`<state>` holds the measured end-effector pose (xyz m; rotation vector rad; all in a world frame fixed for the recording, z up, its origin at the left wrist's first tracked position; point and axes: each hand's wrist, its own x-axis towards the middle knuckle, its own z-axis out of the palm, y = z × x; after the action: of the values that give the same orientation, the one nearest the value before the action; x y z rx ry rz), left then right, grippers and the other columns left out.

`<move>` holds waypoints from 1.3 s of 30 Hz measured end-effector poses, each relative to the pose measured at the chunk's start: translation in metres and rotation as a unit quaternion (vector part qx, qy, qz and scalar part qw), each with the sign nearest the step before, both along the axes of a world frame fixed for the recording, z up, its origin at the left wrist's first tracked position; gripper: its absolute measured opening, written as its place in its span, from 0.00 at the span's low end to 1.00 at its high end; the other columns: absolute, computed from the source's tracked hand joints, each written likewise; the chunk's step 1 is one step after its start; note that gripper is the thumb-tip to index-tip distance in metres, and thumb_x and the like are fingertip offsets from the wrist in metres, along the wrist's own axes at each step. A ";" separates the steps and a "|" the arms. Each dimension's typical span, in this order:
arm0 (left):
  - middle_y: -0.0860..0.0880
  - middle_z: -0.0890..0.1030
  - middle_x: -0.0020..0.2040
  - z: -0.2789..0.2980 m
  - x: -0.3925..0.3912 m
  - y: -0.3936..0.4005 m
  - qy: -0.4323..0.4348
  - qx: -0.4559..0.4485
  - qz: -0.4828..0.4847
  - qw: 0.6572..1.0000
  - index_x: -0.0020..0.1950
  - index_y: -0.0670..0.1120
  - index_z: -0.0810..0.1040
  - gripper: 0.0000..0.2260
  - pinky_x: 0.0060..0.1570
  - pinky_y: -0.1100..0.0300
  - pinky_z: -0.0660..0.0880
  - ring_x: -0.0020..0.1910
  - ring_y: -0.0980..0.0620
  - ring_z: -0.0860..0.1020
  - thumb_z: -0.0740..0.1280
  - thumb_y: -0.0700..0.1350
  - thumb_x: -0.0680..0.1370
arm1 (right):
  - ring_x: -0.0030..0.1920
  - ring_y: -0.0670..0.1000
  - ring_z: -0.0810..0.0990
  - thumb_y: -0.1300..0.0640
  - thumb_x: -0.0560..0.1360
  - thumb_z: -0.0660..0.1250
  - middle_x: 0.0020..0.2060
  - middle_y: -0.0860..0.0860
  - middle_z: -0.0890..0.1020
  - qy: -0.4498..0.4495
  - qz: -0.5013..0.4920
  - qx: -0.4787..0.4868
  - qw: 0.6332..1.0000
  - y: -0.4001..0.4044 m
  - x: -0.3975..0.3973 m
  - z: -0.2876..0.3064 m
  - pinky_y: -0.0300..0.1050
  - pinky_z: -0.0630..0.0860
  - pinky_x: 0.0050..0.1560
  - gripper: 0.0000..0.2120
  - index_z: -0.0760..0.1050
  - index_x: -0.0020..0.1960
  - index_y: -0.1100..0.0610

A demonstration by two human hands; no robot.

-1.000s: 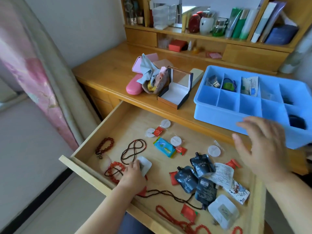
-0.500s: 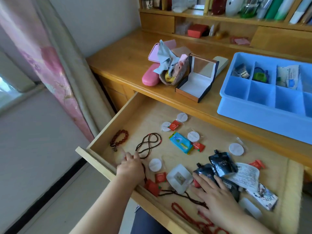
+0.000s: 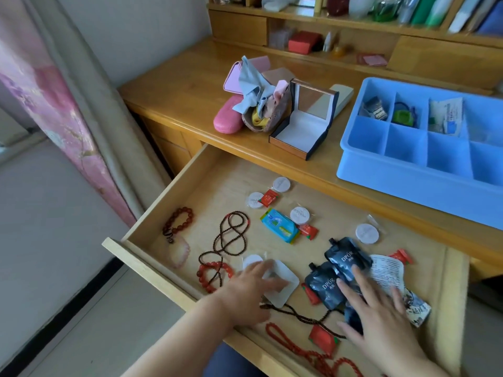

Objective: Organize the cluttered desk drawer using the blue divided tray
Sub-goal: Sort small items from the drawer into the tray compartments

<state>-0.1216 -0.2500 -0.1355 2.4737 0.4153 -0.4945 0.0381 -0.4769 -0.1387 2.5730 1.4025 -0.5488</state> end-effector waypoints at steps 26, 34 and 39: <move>0.51 0.79 0.30 0.058 0.064 -0.015 -0.176 -0.302 0.317 0.882 0.40 0.43 0.80 0.06 0.30 0.67 0.69 0.28 0.58 0.72 0.67 0.39 0.77 | 0.42 0.48 0.82 0.53 0.74 0.70 0.50 0.45 0.82 0.477 -0.334 0.371 0.724 0.018 0.017 0.051 0.44 0.78 0.42 0.14 0.73 0.58 0.44; 0.44 0.83 0.41 0.084 0.089 -0.060 -0.244 -0.479 0.306 0.785 0.47 0.44 0.83 0.08 0.38 0.60 0.78 0.33 0.52 0.79 0.69 0.46 0.72 | 0.26 0.46 0.73 0.53 0.75 0.67 0.26 0.47 0.76 0.348 -0.343 0.492 0.721 0.011 0.045 0.120 0.43 0.70 0.29 0.05 0.78 0.44 0.54; 0.44 0.82 0.41 0.031 0.074 -0.055 -0.220 -0.334 0.404 0.822 0.50 0.44 0.81 0.09 0.35 0.60 0.76 0.32 0.52 0.77 0.63 0.33 0.78 | 0.43 0.46 0.79 0.54 0.74 0.67 0.44 0.47 0.82 -0.018 -0.328 0.523 0.786 -0.011 0.145 0.192 0.38 0.71 0.35 0.12 0.73 0.57 0.54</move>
<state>-0.0477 -0.3049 -0.1042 1.4588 0.8550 0.2642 0.1834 -0.4881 0.0534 3.9459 0.8154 0.4080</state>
